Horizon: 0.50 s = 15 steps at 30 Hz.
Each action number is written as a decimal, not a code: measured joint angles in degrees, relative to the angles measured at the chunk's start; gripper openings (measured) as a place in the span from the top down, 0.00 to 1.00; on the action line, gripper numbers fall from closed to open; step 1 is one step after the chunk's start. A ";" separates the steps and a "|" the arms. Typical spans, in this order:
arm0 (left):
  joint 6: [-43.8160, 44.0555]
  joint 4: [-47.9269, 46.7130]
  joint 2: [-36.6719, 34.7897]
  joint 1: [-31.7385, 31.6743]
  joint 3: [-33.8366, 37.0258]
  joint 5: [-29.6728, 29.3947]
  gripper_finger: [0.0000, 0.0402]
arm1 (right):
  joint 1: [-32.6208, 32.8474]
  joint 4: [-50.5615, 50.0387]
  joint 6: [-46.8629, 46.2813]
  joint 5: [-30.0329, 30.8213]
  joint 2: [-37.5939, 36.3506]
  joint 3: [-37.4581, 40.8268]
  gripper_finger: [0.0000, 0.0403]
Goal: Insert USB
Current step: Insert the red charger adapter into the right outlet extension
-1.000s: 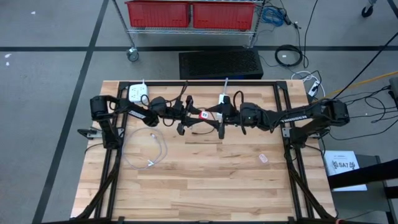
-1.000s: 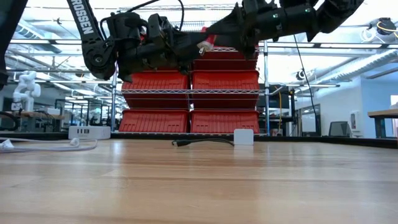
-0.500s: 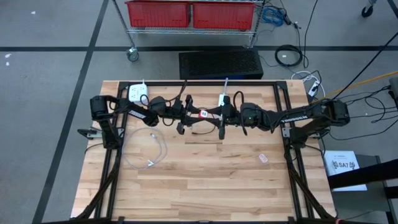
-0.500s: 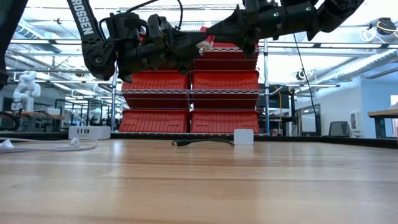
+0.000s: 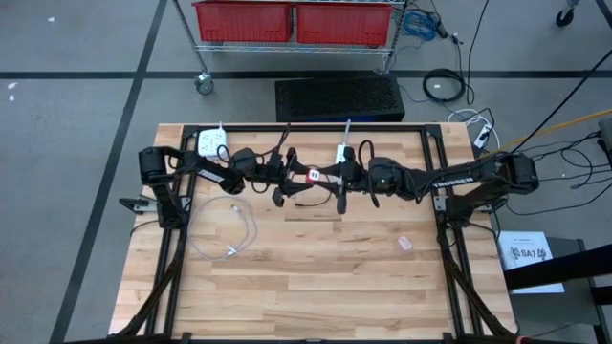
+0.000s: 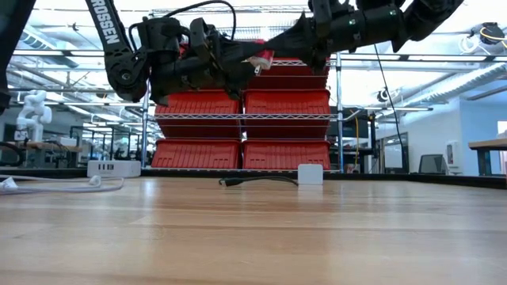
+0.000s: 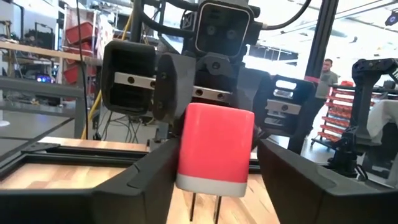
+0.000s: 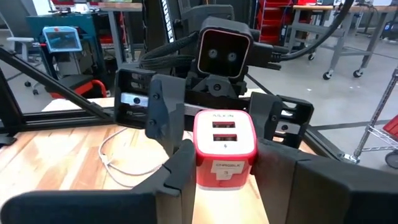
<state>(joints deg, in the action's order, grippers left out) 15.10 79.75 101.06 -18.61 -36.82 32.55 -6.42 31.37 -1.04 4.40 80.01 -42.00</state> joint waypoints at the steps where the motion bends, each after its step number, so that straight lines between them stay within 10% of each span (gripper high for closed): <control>1: -0.09 -0.01 0.00 0.00 0.00 -0.18 0.43 | -0.22 -0.06 0.11 -0.09 0.00 -0.02 0.74; 15: -1.87 -6.06 0.00 -1.52 0.09 -2.69 0.42 | -5.30 -14.08 7.81 1.54 -4.95 -0.02 0.83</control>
<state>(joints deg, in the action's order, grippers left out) 13.24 73.69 101.06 -20.13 -36.72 29.86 -11.72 17.29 6.77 5.95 75.06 -42.02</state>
